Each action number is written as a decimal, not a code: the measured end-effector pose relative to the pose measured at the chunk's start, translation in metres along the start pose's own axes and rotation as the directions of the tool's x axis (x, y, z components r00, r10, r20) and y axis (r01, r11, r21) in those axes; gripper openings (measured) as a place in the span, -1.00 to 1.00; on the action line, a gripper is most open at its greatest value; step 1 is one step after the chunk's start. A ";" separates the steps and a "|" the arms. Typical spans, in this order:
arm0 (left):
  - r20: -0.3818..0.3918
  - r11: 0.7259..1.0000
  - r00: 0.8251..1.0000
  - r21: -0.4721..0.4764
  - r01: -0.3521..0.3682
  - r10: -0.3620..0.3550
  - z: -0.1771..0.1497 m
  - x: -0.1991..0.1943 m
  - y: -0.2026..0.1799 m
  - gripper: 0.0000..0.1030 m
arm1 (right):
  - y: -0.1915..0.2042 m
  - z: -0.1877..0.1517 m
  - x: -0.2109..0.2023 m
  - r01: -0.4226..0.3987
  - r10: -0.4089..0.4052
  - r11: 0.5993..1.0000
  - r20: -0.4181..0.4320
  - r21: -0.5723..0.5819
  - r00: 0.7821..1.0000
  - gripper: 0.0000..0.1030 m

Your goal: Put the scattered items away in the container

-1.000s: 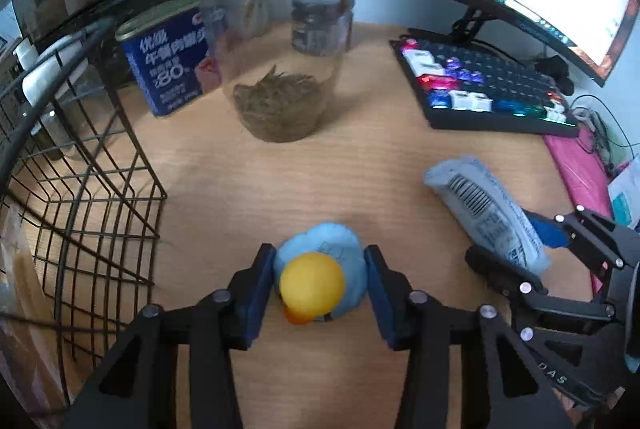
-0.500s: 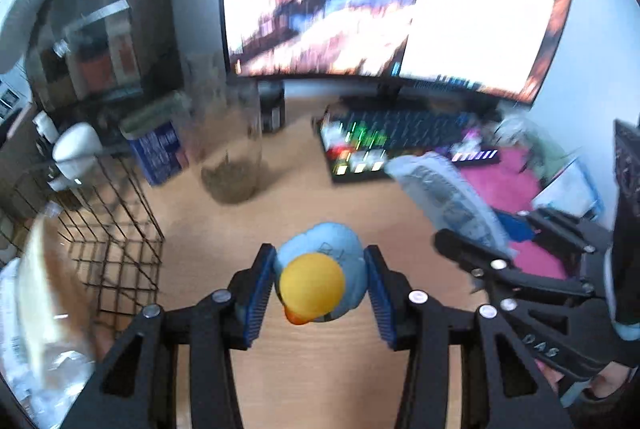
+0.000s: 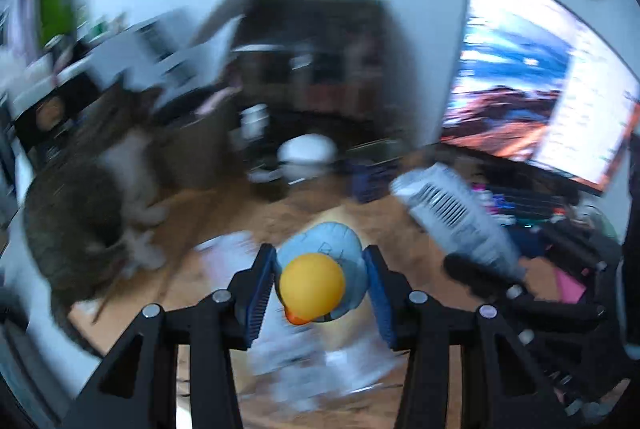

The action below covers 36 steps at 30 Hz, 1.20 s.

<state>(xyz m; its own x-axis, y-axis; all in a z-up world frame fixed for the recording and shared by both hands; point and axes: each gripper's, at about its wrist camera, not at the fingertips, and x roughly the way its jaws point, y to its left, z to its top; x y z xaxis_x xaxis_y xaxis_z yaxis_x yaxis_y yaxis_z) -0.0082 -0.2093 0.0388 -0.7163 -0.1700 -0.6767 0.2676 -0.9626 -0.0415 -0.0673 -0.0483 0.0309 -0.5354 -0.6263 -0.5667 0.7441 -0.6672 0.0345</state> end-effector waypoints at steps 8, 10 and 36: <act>-0.056 0.998 0.998 -0.050 -0.030 0.027 -0.019 0.025 0.052 -0.01 | 0.046 0.012 0.058 -0.040 0.038 0.999 -0.070 -0.017 0.997 -0.20; -0.059 0.998 0.998 -0.052 -0.031 0.028 -0.022 0.029 0.052 -0.01 | 0.046 0.010 0.066 -0.040 0.038 0.999 -0.083 -0.016 0.996 -0.20; 0.012 0.998 1.000 0.070 0.009 -0.010 -0.023 -0.013 -0.034 0.35 | 0.009 -0.008 -0.025 0.123 -0.123 0.988 -0.001 0.092 0.992 0.24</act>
<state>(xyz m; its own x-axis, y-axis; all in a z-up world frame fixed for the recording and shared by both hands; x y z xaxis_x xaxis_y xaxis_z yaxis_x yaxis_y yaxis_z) 0.0063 -0.1695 0.0319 -0.7264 -0.1632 -0.6676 0.2155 -0.9765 0.0042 -0.0440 -0.0357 0.0384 -0.6225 -0.5388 -0.5676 0.6327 -0.7733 0.0403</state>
